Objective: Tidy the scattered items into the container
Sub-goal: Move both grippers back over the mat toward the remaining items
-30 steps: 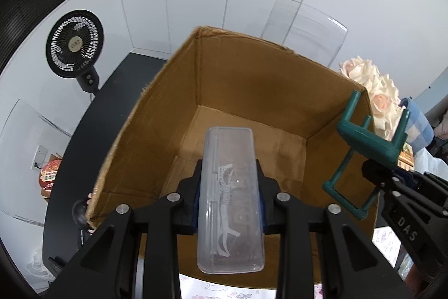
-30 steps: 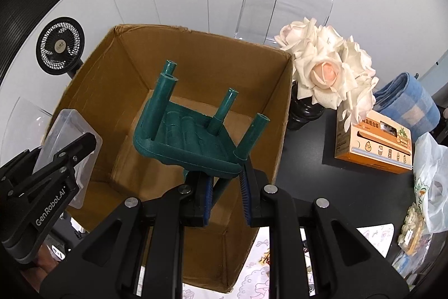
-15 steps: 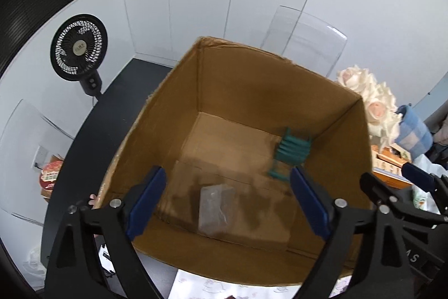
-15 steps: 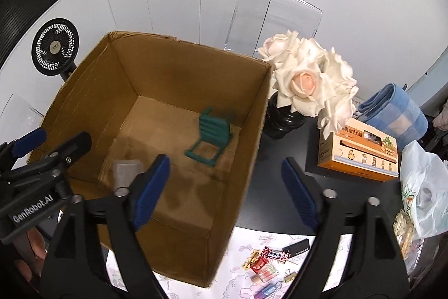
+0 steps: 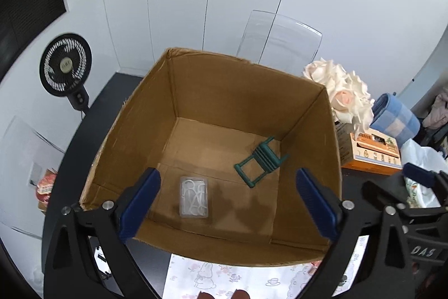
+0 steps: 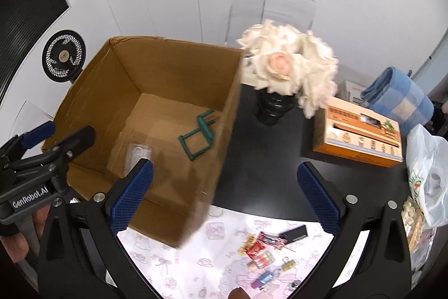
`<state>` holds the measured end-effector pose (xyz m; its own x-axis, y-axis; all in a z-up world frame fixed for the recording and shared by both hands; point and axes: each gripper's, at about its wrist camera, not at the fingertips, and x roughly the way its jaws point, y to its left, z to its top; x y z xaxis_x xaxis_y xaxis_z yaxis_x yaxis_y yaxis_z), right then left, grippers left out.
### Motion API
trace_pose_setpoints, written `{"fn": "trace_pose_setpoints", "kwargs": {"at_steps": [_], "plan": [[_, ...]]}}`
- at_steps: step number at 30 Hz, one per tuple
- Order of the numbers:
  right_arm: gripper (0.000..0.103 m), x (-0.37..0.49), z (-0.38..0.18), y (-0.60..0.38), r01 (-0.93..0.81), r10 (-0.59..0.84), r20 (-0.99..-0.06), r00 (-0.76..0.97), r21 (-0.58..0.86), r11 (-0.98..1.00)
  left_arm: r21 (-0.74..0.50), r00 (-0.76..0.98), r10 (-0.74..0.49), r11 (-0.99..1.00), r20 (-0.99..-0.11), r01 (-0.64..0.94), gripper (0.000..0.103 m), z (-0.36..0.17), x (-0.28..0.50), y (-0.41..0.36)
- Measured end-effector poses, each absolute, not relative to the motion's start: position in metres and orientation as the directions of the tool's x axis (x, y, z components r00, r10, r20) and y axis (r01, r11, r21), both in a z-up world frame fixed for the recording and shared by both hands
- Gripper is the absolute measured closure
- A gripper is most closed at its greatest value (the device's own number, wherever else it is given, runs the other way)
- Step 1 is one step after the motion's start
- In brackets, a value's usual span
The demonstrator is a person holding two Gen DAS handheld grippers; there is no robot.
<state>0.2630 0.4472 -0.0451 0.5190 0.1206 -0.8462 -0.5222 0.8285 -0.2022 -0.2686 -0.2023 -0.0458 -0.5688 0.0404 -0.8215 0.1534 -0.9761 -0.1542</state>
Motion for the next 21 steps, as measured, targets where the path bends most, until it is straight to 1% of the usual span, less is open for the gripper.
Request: {"fn": "trace_pose_setpoints", "kwargs": {"at_steps": [3, 6, 11, 15, 21], "plan": [[0.000, 0.259, -0.036, 0.423, -0.508, 0.123, -0.848, 0.516, -0.187, 0.841, -0.140, -0.583, 0.023, -0.978, -0.812, 0.157, 0.006, -0.040, -0.261, -0.189], [0.000, 0.251, -0.029, 0.401, -0.503, 0.118, -0.841, 0.527, -0.197, 0.841, -0.138, -0.581, 0.041, -0.983, -0.813, 0.123, 0.006, -0.035, -0.251, -0.171], [0.000, 0.238, -0.022, 0.361, -0.484, 0.128, -0.846, 0.518, -0.166, 0.859, -0.110, -0.600, 0.039, -0.990, -0.799, 0.083, 0.006, -0.026, -0.228, -0.134], [0.000, 0.227, -0.017, 0.331, -0.464, 0.136, -0.836, 0.532, -0.154, 0.872, -0.143, -0.589, 0.078, -0.988, -0.804, 0.064, 0.006, -0.032, -0.212, -0.108], [0.000, 0.217, -0.011, 0.281, -0.428, 0.134, -0.828, 0.544, -0.137, 0.893, -0.131, -0.586, 0.094, -0.991, -0.805, 0.021, 0.006, -0.043, -0.188, -0.059]]}}
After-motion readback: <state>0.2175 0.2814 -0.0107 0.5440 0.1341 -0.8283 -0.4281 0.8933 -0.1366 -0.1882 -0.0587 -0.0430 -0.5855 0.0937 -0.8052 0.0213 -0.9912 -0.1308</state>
